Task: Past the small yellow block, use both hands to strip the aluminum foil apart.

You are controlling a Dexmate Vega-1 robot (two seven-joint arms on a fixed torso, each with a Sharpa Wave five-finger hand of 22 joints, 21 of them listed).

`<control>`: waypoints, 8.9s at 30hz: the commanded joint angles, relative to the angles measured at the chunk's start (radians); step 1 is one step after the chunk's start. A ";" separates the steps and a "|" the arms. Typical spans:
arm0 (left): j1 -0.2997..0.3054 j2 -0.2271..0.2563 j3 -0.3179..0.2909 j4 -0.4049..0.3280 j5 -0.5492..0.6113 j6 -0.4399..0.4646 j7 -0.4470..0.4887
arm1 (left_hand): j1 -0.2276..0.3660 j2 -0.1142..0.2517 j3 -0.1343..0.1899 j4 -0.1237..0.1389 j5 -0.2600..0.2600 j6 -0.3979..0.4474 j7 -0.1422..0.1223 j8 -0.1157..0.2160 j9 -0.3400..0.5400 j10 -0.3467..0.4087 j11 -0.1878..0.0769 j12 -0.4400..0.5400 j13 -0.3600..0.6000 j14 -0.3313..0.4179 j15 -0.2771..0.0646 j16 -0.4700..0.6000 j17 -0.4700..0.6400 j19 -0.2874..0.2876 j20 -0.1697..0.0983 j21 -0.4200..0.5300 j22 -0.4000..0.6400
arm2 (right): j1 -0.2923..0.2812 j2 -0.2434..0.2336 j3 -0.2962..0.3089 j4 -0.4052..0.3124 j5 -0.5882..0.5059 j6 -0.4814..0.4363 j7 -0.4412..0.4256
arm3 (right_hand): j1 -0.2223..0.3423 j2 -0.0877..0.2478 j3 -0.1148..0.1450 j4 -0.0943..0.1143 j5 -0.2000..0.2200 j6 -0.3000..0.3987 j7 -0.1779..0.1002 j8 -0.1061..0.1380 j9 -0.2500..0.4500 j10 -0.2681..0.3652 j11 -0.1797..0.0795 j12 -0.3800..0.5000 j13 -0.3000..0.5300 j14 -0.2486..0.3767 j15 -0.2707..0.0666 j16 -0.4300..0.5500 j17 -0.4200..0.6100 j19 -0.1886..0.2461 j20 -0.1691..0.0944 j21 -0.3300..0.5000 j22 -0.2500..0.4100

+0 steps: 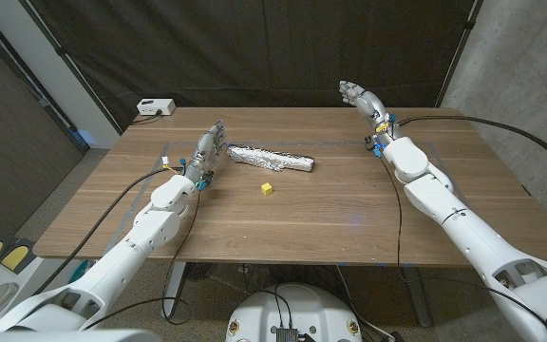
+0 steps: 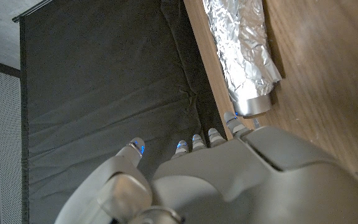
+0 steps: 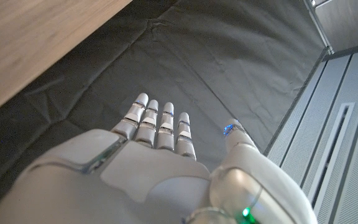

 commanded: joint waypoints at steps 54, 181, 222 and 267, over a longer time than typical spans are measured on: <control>0.009 -0.002 -0.005 0.019 -0.023 0.012 -0.040 | 0.032 0.003 0.006 -0.019 0.001 0.003 -0.010 -0.001 0.007 0.014 0.001 0.004 0.007 0.044 0.016 0.013 0.007 0.004 0.035 0.014 0.007 | 0.511 -0.053 -0.588 -0.174 -0.502 -0.512 0.481 | 0.063 0.044 0.039 -0.035 0.013 0.059 -0.035 -0.007 0.006 0.063 -0.043 0.011 0.004 0.067 -0.076 0.004 0.009 0.038 -0.007 -0.007 0.006; 0.095 -0.014 -0.129 -0.147 0.103 -0.113 0.039 | 0.049 -0.090 -0.045 -0.051 -0.003 0.060 -0.026 0.002 0.007 0.073 0.008 0.005 0.008 0.086 0.026 0.001 0.010 0.034 0.063 0.003 0.007 | 0.574 0.268 -0.819 0.423 -0.803 -0.582 0.556 | 0.736 -0.015 0.032 -0.084 -0.007 0.630 -0.063 0.055 0.025 0.801 -0.167 0.160 0.076 1.032 -0.338 0.193 0.109 0.836 -0.287 0.412 0.106; 0.056 -0.020 -0.101 -0.128 0.090 -0.075 0.005 | 0.054 -0.089 -0.047 -0.054 -0.001 0.058 -0.027 -0.003 0.007 0.075 0.008 0.000 0.008 0.092 0.026 0.000 0.010 0.037 0.064 -0.002 0.006 | 0.330 0.249 -0.319 0.436 -0.183 -0.157 0.104 | 0.899 0.003 -0.039 -0.073 -0.002 0.770 -0.016 0.109 0.132 0.939 -0.187 0.313 0.327 1.128 -0.342 0.378 0.360 0.769 -0.291 0.720 0.273; 0.119 0.067 -0.064 -0.430 0.323 0.290 0.346 | 0.335 -0.180 -0.017 -0.257 -0.023 0.164 0.012 0.047 0.015 0.238 -0.024 0.033 0.019 0.329 -0.061 0.046 0.019 0.253 0.063 0.056 0.014 | 0.169 0.542 0.187 0.463 0.354 -0.264 0.434 | 0.937 0.002 -0.025 -0.072 0.000 0.765 -0.018 0.089 0.155 0.948 -0.199 0.307 0.346 1.151 -0.340 0.369 0.337 0.747 -0.290 0.818 0.336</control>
